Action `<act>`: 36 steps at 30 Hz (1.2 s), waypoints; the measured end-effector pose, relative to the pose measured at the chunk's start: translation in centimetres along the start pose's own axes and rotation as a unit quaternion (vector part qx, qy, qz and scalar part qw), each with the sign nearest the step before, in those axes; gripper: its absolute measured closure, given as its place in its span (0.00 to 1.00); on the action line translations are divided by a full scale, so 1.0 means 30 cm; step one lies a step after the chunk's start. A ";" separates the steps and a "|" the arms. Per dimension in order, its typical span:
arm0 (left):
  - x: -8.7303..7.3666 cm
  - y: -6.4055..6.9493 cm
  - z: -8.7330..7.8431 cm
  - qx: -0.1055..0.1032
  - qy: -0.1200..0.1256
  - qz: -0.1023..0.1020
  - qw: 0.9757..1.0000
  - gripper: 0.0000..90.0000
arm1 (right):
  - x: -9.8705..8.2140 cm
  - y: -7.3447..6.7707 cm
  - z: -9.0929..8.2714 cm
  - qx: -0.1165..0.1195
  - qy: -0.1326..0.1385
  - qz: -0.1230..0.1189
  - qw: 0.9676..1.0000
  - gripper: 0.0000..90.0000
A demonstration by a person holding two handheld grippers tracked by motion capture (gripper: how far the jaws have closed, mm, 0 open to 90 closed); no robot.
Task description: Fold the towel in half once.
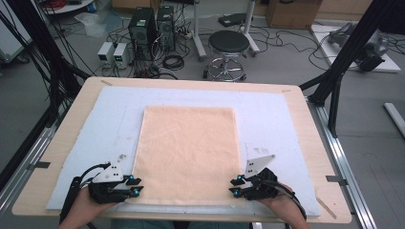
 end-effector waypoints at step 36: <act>0.142 -0.133 -0.098 0.051 0.100 -0.031 0.993 0.33 | 0.183 0.246 -0.022 -0.098 0.064 0.080 0.990 0.25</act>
Point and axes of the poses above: each handheld gripper's, and its own axes: z roughly forward along the jaws, x roughly out of its top, y roughly to its right, the point moved 10 cm from there along z, roughly forward along the jaws, and after that the axes turned 14 degrees about -x, right-handed, at the moved point
